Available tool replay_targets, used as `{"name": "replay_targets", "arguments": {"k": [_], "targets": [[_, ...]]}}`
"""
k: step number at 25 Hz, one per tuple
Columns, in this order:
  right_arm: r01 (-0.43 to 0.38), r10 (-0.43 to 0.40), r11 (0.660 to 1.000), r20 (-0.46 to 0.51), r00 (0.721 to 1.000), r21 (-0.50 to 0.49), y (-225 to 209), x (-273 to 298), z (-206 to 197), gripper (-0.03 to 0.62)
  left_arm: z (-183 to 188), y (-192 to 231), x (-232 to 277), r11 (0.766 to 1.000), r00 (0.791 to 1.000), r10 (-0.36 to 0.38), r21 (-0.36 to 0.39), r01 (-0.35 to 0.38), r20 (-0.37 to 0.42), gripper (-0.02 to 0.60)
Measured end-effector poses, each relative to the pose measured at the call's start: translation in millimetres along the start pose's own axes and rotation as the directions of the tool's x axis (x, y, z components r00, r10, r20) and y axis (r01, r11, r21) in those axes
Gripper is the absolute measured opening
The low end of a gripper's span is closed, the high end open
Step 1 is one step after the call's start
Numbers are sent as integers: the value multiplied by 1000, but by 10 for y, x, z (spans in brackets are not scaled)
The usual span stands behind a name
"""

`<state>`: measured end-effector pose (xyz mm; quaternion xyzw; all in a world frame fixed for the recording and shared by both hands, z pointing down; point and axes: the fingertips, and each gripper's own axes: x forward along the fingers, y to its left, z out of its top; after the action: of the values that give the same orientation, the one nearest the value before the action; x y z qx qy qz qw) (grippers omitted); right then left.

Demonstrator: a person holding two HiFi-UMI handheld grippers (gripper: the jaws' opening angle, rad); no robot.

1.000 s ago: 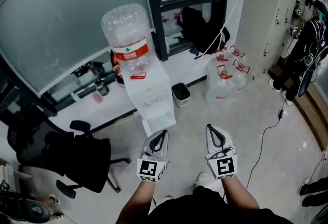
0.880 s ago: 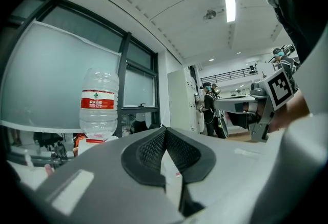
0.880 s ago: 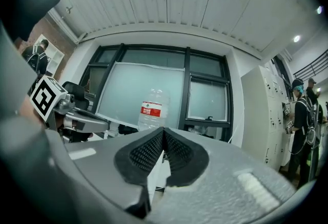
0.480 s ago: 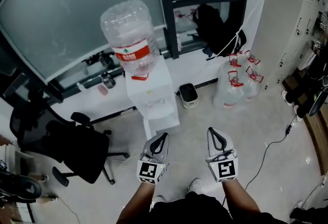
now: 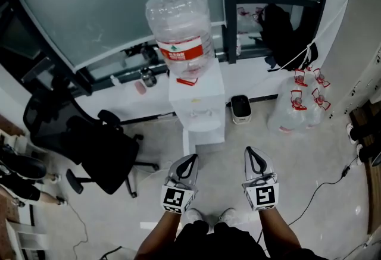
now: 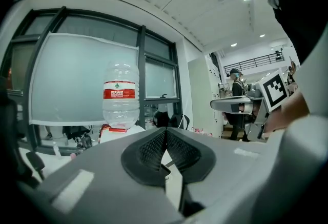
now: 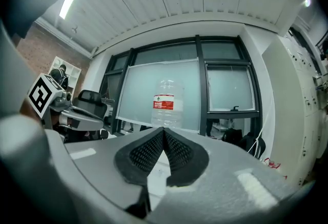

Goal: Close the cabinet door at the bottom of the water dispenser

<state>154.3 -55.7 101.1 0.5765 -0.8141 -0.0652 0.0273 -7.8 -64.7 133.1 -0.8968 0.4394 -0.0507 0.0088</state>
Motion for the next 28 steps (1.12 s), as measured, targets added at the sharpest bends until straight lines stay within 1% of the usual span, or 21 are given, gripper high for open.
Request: {"name": "replay_targets", "arguments": {"k": [2, 5, 11, 14, 17, 19, 21, 25, 28], "targets": [[-11, 10, 1000, 14, 1000, 7, 69, 95, -10, 3, -12, 117, -52, 1000, 1000, 17, -5, -17, -12, 17], [-17, 17, 1000, -9, 1000, 19, 171, 192, -52, 3, -80, 292, -135, 999, 999, 37, -13, -37, -21, 17], [-46, 46, 999, -28, 999, 3, 395, 394, -72, 3, -181, 585, -204, 997, 998, 65, -40, -66, -19, 17], [-58, 58, 998, -33, 998, -18, 499, 486, -126, 3, -325, 687, -210, 997, 997, 67, -46, -68, -27, 17], [-69, 69, 997, -19, 997, -45, 584, 580, -238, 3, -537, 761, -192, 996, 996, 61, -58, -65, -70, 17], [-73, 72, 996, -18, 997, -50, 631, 630, -400, 3, -699, 820, -174, 995, 994, 68, -63, -73, -86, 17], [-75, 74, 996, -12, 997, -52, 685, 684, -604, 3, -931, 879, -141, 995, 995, 74, -65, -79, -72, 17], [-76, 76, 996, 1, 997, -51, 804, 788, -1086, 3, -1552, 980, -45, 995, 996, 82, -55, -84, -39, 17], [-63, 64, 998, 10, 998, -27, 883, 853, -1511, 3, -2082, 1000, 11, 994, 994, 88, -63, -92, -64, 17]]}}
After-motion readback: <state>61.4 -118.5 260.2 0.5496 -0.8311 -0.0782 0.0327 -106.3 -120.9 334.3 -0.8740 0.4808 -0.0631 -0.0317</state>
